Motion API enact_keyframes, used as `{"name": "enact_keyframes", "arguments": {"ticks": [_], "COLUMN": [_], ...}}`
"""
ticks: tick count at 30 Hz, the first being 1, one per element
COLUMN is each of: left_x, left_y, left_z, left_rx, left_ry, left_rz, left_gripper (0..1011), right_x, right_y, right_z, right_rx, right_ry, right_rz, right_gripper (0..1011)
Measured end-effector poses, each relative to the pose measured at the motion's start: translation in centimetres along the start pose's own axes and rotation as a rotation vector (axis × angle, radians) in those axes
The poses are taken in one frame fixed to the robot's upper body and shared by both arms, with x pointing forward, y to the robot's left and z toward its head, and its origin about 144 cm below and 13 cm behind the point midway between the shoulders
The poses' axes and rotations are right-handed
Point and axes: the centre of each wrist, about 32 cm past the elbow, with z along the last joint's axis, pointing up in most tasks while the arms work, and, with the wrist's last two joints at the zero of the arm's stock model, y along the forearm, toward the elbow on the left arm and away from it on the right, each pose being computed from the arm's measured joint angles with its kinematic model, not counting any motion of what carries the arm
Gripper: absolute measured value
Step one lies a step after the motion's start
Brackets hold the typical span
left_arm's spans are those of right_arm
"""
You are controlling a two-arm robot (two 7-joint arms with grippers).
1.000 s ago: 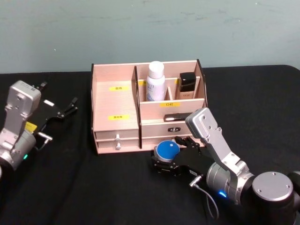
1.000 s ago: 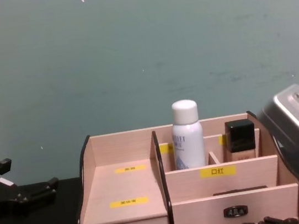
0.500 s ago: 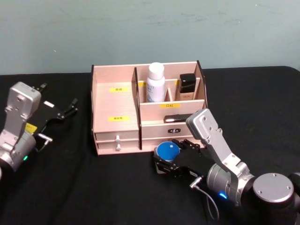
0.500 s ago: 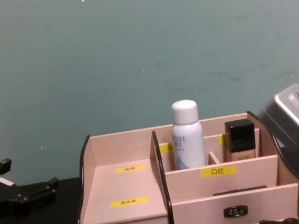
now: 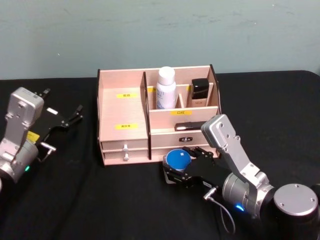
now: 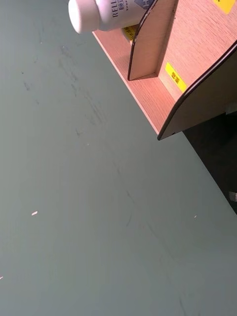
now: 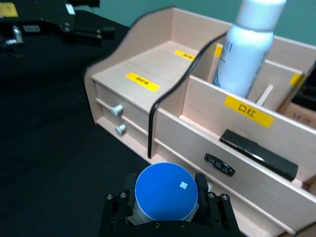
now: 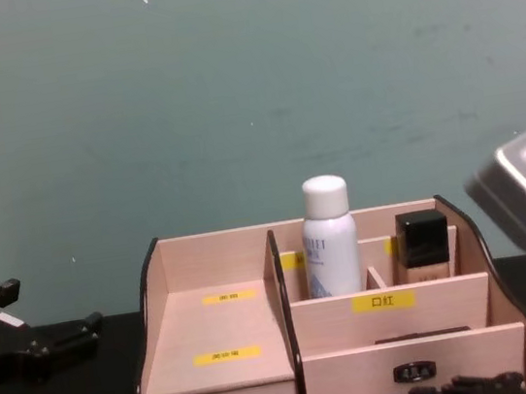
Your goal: Pick up the facial cleanser and watermelon frost from the table and place them into the tiered storage box.
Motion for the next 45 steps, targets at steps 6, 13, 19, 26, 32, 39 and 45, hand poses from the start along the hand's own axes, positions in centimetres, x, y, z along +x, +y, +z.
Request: {"name": "enact_keyframes", "arguments": {"ticks": [6, 13, 19, 26, 32, 39, 45], "left_x": [0.0, 0.0, 0.0, 0.0, 0.0, 0.0, 0.0], "left_y": [0.0, 0.0, 0.0, 0.0, 0.0, 0.0, 0.0], "left_z": [0.0, 0.0, 0.0, 0.0, 0.0, 0.0, 0.0], "left_rx": [0.000, 0.000, 0.000, 0.000, 0.000, 0.000, 0.000], "left_ry": [0.000, 0.000, 0.000, 0.000, 0.000, 0.000, 0.000], "left_rz": [0.000, 0.000, 0.000, 0.000, 0.000, 0.000, 0.000], "left_gripper": [1010, 1010, 1009, 1010, 1010, 1009, 1010], "right_x": [0.0, -0.3, -0.9, -1.2, -0.9, -0.5, 0.1], "right_y": [-0.5, -1.2, -1.1, 0.4, 2.7, 4.5, 6.4], "right_z": [0.8, 2.9, 5.5, 7.2, 7.9, 7.9, 7.9], "right_rx": [0.037, 0.112, 0.191, 0.226, 0.225, 0.216, 0.214], "right_ry": [-0.015, -0.046, -0.078, -0.101, -0.103, -0.094, -0.085], "right_rz": [0.025, 0.067, 0.112, 0.133, 0.122, 0.103, 0.076], "right_gripper": [730, 730, 730, 730, 730, 730, 730]}}
